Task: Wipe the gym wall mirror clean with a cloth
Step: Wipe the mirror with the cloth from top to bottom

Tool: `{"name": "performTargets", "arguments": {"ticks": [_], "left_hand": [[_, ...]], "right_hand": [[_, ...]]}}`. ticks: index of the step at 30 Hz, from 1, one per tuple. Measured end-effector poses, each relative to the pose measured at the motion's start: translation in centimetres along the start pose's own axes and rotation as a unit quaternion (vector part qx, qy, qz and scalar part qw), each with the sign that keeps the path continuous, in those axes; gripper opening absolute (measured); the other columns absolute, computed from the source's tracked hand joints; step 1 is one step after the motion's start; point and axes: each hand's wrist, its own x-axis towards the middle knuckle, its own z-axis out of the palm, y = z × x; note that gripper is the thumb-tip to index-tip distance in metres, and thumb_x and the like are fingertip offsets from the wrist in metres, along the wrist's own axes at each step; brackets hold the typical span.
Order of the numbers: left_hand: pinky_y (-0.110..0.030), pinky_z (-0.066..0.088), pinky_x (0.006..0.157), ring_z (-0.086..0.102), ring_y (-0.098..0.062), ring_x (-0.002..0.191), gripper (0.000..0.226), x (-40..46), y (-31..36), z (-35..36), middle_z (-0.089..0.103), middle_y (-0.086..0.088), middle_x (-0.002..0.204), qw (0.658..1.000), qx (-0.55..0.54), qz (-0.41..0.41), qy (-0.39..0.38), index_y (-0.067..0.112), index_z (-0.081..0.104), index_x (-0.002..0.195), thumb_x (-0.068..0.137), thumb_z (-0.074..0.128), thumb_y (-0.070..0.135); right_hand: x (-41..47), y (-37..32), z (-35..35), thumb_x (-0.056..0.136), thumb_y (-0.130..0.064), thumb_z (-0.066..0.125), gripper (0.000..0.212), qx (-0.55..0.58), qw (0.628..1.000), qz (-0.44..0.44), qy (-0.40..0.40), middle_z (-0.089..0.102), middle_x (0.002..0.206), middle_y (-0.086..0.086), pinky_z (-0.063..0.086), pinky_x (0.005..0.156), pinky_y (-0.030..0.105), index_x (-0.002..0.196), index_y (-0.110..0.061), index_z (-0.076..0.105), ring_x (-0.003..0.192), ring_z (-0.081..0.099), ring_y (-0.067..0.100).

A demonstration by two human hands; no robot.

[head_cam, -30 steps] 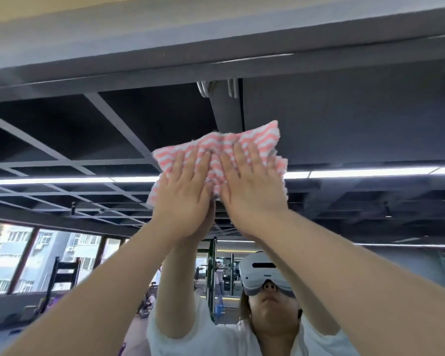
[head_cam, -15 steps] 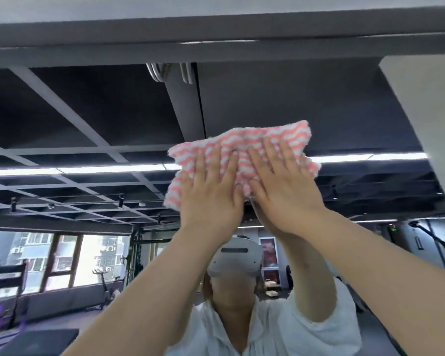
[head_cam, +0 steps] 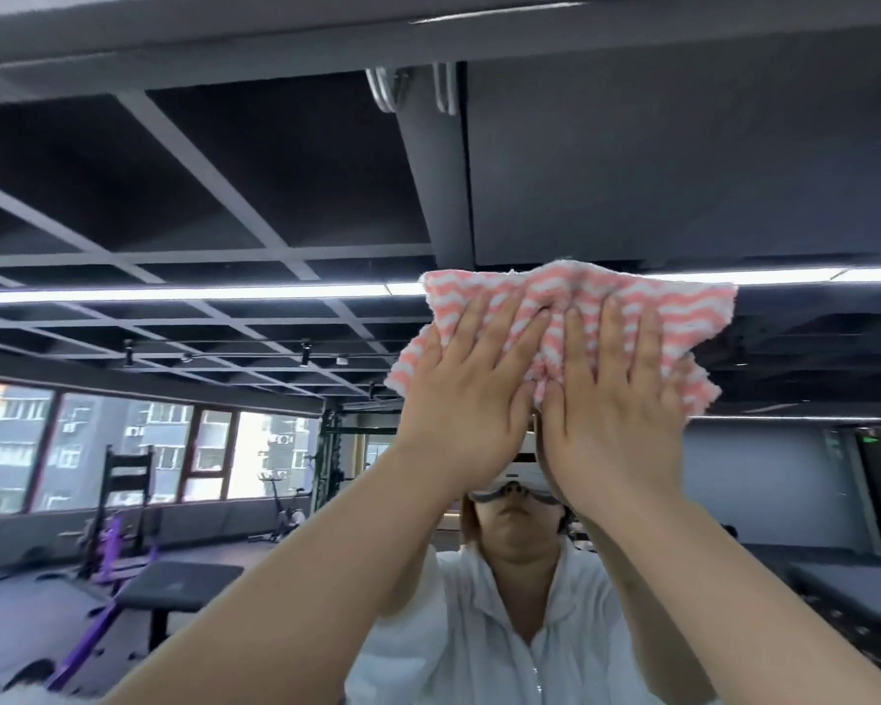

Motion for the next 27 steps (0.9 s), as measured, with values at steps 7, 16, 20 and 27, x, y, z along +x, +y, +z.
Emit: {"name": "performTargets", "arguments": {"ticks": [7, 16, 20, 27], "left_hand": [[-0.032, -0.008, 0.115, -0.007, -0.013, 0.143, 0.055, -5.9, -9.8, -2.9, 0.004, 0.005, 0.155, 0.995, 0.007, -0.099, 0.031, 0.027, 0.003, 0.144, 0.092, 0.009, 0.044], [-0.035, -0.007, 0.117, -0.011, -0.017, 0.145, 0.066, -16.3, -15.9, -3.5, 0.000, -0.004, 0.159, 0.955, 0.002, -0.296, 0.034, 0.023, -0.003, 0.145, 0.087, 0.003, 0.053], [-0.040, -0.006, 0.118, -0.015, -0.021, 0.145, 0.068, -17.4, -13.7, -3.1, -0.012, -0.002, 0.156, 0.933, -0.007, -0.359, 0.024, 0.025, -0.012, 0.141, 0.081, -0.003, 0.055], [-0.040, -0.007, 0.115, -0.015, -0.029, 0.145, 0.071, -12.2, -6.6, -2.5, -0.013, -0.012, 0.159, 0.930, -0.051, -0.364, 0.017, 0.027, -0.016, 0.141, 0.076, -0.007, 0.054]], "right_hand": [[1.0, -11.1, 1.5, 0.088, -0.043, -0.010, 0.058, -0.007, 0.991, -0.086, -0.099, -0.029, 0.148, 0.010, -0.030, 0.104, 0.050, 0.142, -0.023, -0.020, 0.138, -0.029, 0.031], [-2.5, -21.6, 3.1, 0.099, -0.038, 0.000, 0.053, 0.060, 0.948, -0.237, -0.205, -0.044, 0.140, 0.008, -0.036, 0.101, 0.048, 0.139, -0.020, -0.030, 0.122, -0.048, 0.026], [-4.0, -21.0, 3.8, 0.086, -0.034, -0.010, 0.063, 0.060, 0.944, -0.281, -0.160, -0.026, 0.149, 0.003, -0.032, 0.105, 0.044, 0.147, -0.019, -0.011, 0.139, -0.030, 0.022], [-2.4, -13.4, 2.7, 0.090, -0.037, 0.016, 0.057, -0.010, 0.968, -0.239, -0.070, 0.018, 0.153, 0.003, -0.006, 0.116, 0.046, 0.144, -0.025, 0.027, 0.143, 0.007, 0.021]]}}
